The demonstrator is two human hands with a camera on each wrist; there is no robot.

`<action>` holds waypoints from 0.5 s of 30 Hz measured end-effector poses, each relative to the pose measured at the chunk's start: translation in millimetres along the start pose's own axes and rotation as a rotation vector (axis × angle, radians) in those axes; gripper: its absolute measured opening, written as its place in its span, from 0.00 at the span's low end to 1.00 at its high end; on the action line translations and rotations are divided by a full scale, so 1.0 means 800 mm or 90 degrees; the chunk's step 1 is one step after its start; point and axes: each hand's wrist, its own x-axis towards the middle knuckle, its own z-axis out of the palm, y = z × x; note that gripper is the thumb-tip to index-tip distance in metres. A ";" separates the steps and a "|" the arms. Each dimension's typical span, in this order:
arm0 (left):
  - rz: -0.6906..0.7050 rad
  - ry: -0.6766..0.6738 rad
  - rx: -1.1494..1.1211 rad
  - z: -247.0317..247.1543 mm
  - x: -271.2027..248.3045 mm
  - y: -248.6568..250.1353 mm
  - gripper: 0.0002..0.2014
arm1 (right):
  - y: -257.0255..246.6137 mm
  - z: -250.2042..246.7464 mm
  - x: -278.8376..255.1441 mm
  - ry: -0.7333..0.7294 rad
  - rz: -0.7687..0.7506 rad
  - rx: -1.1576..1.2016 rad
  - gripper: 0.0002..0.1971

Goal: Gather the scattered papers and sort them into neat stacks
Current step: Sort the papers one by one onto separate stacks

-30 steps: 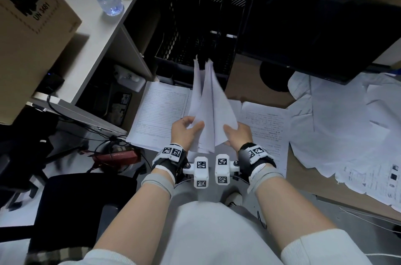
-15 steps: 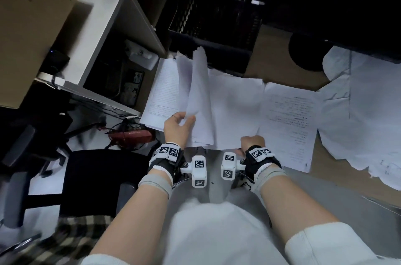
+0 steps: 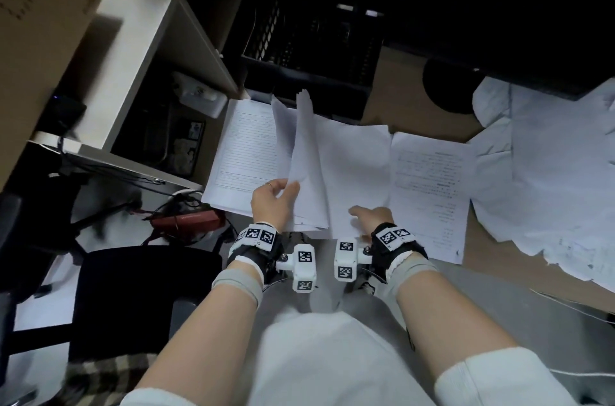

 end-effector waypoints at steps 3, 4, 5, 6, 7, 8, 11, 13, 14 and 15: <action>-0.026 -0.024 -0.014 0.010 -0.006 -0.008 0.08 | -0.006 -0.013 -0.005 0.152 -0.094 -0.215 0.47; -0.029 -0.030 -0.012 0.014 -0.009 -0.008 0.08 | -0.012 -0.017 -0.009 0.135 -0.123 -0.227 0.45; -0.031 -0.034 -0.016 0.019 -0.012 -0.008 0.07 | -0.016 -0.019 -0.009 0.093 -0.134 -0.221 0.42; -0.030 -0.037 -0.024 0.024 -0.015 -0.008 0.06 | -0.018 -0.019 -0.005 0.051 -0.121 -0.197 0.38; -0.028 -0.042 -0.030 0.027 -0.018 -0.008 0.07 | -0.019 -0.018 -0.001 0.023 -0.095 -0.154 0.35; -0.028 -0.046 -0.033 0.029 -0.021 -0.007 0.08 | -0.020 -0.018 -0.002 0.011 -0.064 -0.110 0.32; -0.032 -0.044 -0.040 0.025 -0.021 -0.014 0.13 | -0.016 -0.019 0.003 0.052 -0.022 0.002 0.36; -0.040 -0.034 -0.047 0.017 -0.015 -0.026 0.15 | -0.011 -0.018 0.006 0.076 -0.007 0.083 0.45; -0.045 -0.031 -0.042 0.014 -0.012 -0.032 0.15 | -0.008 -0.017 0.008 0.078 -0.003 0.094 0.50; -0.049 -0.030 -0.039 0.011 -0.010 -0.036 0.16 | -0.004 -0.015 0.008 0.080 -0.011 0.083 0.55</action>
